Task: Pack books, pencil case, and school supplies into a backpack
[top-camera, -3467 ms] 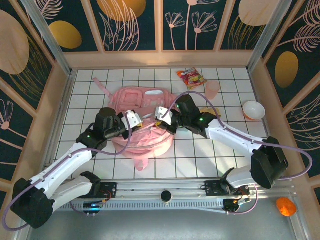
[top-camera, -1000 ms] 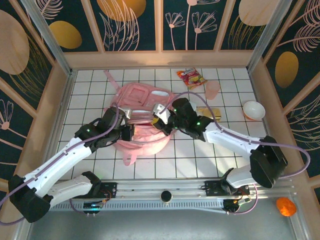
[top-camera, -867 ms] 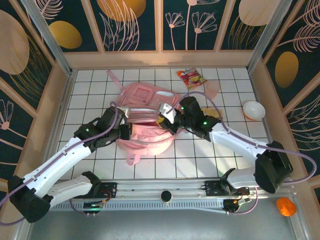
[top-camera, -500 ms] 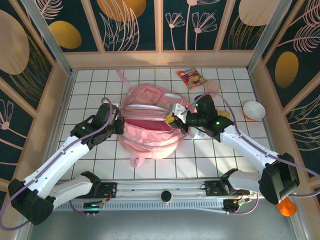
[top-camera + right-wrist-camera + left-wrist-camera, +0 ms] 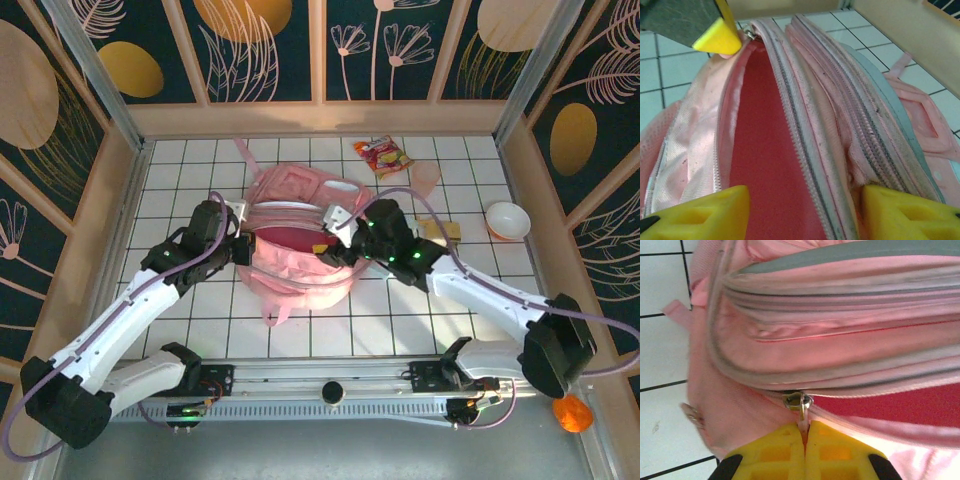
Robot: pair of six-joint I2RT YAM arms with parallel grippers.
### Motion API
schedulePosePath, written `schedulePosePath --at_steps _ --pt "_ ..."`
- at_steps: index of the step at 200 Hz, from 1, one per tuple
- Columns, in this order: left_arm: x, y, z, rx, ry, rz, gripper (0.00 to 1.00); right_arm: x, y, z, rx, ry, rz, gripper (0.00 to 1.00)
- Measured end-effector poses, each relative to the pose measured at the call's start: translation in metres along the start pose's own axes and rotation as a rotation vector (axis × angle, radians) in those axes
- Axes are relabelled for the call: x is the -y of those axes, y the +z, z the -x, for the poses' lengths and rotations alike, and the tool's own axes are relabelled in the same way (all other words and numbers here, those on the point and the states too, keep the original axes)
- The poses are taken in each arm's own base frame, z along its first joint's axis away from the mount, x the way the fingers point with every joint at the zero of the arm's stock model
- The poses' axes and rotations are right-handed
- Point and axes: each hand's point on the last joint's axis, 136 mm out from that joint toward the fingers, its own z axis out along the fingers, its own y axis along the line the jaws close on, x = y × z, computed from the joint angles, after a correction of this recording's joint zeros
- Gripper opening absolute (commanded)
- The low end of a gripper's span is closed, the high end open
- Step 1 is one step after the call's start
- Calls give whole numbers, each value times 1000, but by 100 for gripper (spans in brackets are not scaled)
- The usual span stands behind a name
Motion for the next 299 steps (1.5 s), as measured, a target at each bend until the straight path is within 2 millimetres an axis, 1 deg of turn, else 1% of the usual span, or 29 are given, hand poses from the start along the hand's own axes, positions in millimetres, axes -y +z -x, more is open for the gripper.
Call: schedulePosePath --at_steps 17,29,54,74,95,114,125,136,150,177,191,208,223,230,242,251,258,268,285,299 --pt "3 2 -2 -15 13 -16 0 3 15 3 -23 -17 -47 62" --pt "4 2 -3 -19 17 -23 0 6 22 5 -35 -25 -79 62" --pt "2 2 -2 -14 18 -10 0 9 22 10 -41 -35 -108 62" --pt "1 2 -2 -9 16 3 0 7 10 17 -26 -42 -102 64" --pt "1 2 -2 -9 14 4 0 3 -17 28 6 -48 -101 66" --pt "2 2 -2 -9 16 0 0 3 -41 45 58 -49 -117 69" --pt "2 2 -2 -10 16 -2 0 3 -48 51 83 -48 -123 69" --pt "2 2 -2 -10 16 -3 0 2 -48 55 97 -48 -117 69" --pt "2 2 -2 -10 17 -3 0 -2 -35 53 88 -45 -95 69" --pt "2 2 -2 -10 23 -3 0 -15 11 42 29 -41 -17 69" --pt "3 2 -2 -11 24 -7 0 -23 31 34 7 -39 21 69" --pt "4 2 -2 -13 24 -13 0 -26 47 27 0 -36 37 68" --pt "6 2 -3 -15 29 -21 0 -24 57 28 7 -38 31 64" --pt "6 2 -3 -15 32 -24 0 -22 60 29 15 -42 23 59" --pt "6 2 -3 -15 39 -25 0 -20 65 33 29 -50 14 53" --pt "6 2 -3 -15 43 -25 0 -18 68 34 34 -66 6 42" --pt "6 2 -3 -14 46 -25 0 -16 70 35 38 -77 2 30" --pt "5 2 -2 -12 50 -20 0 -17 72 34 35 -85 8 0" --pt "1 2 -1 -4 58 6 0 -24 72 32 34 -121 60 0" --pt "-5 1 0 -5 80 41 0 -27 67 30 40 -159 101 0"
